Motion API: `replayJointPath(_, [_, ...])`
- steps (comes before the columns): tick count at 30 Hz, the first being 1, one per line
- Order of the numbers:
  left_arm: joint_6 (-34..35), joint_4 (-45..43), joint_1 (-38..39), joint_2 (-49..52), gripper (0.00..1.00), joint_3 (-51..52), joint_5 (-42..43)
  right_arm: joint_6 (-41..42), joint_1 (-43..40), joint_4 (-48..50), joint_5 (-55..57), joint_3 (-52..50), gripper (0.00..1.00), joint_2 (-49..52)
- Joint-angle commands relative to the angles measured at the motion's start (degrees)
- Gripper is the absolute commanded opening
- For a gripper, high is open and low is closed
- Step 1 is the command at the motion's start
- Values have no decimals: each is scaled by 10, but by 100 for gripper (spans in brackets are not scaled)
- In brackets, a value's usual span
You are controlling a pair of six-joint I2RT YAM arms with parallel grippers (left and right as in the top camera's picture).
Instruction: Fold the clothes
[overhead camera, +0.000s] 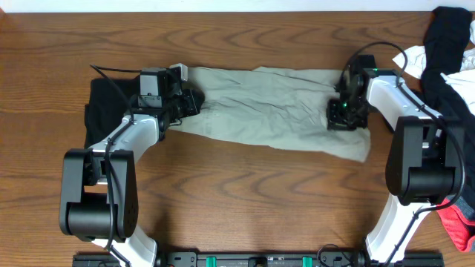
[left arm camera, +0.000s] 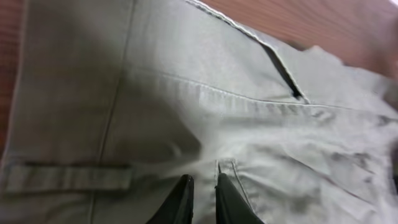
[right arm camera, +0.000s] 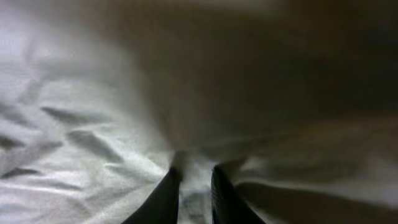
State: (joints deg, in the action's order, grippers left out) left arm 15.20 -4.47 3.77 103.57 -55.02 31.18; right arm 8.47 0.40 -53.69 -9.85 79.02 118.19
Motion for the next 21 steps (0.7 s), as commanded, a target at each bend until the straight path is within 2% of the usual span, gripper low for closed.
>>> replayJointPath(1, [5,2,5,2,15,-6,68,20,-15,-33,104,-37,19,45])
replayJointPath(5, [3,-7,31,2,17,-6,65,20,-15,-45,105,-37,20,45])
replayJointPath(6, [0,-12,38,2,21,-6,57,20,-15,-44,105,-37,20,45])
replayJointPath(13, [-2,-59,103,3,25,-6,-114,20,-15,-38,105,-37,22,45])
replayJointPath(21, [-2,-121,120,61,25,-6,-124,17,-15,-20,94,-37,20,44])
